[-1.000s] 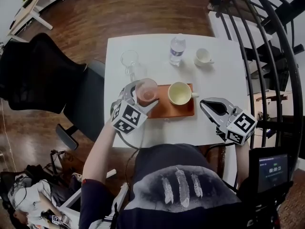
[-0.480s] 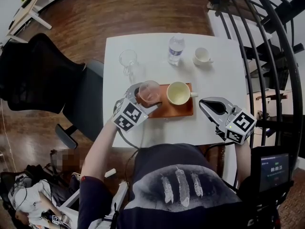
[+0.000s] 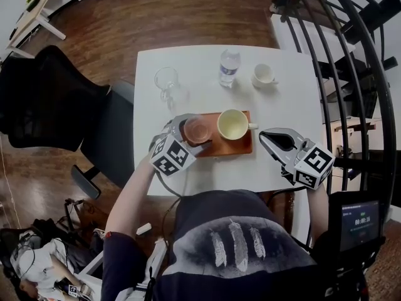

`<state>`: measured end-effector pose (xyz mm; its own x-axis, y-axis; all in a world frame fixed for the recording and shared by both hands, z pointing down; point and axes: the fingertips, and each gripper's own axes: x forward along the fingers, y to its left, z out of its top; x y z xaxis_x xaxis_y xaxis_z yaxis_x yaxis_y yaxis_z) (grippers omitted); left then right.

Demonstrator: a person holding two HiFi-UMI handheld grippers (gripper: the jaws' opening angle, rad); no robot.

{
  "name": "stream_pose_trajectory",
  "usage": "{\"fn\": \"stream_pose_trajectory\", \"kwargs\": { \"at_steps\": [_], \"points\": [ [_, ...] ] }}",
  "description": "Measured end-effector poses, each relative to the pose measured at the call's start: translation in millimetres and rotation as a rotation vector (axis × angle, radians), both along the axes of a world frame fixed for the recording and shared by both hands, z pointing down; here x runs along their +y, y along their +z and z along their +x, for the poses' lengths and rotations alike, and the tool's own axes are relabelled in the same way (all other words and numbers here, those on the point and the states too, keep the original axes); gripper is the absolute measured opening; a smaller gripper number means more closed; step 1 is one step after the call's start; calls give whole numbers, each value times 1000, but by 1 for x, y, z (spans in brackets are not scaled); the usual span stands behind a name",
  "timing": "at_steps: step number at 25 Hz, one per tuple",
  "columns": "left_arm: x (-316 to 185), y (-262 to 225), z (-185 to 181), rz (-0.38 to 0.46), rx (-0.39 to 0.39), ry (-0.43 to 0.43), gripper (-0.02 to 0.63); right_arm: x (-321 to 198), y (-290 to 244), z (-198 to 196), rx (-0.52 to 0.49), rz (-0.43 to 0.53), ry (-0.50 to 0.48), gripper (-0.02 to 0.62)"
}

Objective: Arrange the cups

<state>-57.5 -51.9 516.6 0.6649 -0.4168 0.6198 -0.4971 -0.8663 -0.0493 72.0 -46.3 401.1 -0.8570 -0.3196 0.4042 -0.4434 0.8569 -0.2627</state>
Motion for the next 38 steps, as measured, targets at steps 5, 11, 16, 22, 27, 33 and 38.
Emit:
{"fn": "stream_pose_trajectory", "kwargs": {
  "at_steps": [5,11,16,22,27,33,38],
  "points": [
    [5,-9,-2,-13,66,-30,491,0,1,-2,-1,-1,-2,5],
    [14,-65,-39,25,198,-166,558,-3,0,2,-4,0,15,5],
    [17,-124,-73,58,418,-329,552,-4,-1,5,-10,7,25,5],
    [8,-149,-83,91,509,-393,403,-12,-12,-2,-30,40,14,5],
    [-3,-150,-98,189,450,-505,15,-15,-24,-15,-64,78,-27,5],
    [-2,-139,-81,137,477,-475,14,-12,-35,-14,-74,112,-35,5],
    [-2,-140,-74,131,474,-454,14,-11,-35,-12,-67,120,-36,5]
  ]
}}
